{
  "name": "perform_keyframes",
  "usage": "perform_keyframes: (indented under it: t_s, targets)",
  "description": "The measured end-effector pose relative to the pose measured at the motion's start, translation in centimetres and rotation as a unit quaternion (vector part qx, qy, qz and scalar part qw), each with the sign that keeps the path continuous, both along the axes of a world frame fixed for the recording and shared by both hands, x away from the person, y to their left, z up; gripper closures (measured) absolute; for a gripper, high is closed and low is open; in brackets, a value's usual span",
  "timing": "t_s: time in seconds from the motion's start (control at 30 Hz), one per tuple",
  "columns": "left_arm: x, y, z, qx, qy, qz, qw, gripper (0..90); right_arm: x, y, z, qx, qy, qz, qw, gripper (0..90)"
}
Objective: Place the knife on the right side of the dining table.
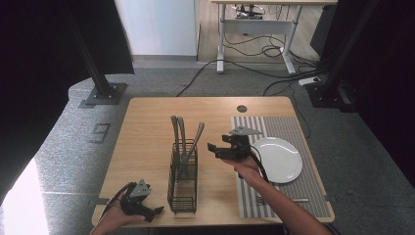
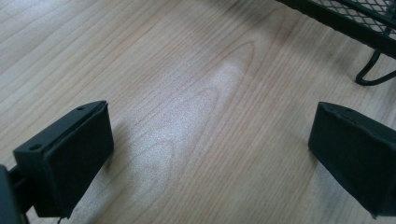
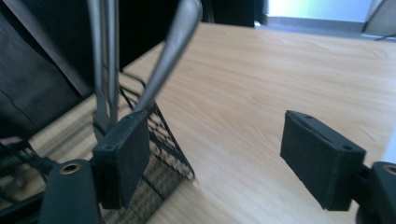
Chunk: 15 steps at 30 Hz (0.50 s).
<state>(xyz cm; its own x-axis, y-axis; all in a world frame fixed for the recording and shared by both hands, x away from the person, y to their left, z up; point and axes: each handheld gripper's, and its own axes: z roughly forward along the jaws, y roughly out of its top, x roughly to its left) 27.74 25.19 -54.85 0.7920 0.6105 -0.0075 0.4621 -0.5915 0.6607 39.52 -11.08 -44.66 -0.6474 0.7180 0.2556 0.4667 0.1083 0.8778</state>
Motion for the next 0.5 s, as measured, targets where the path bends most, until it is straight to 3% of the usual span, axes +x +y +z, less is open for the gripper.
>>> perform_keyframes:
  t_s: [0.5]
  targets:
    - [0.0,0.0,0.0,-0.001,0.000,0.001,1.0000,0.0,2.0,2.4,0.7,0.007,-0.007,0.027,0.9996,33.3]
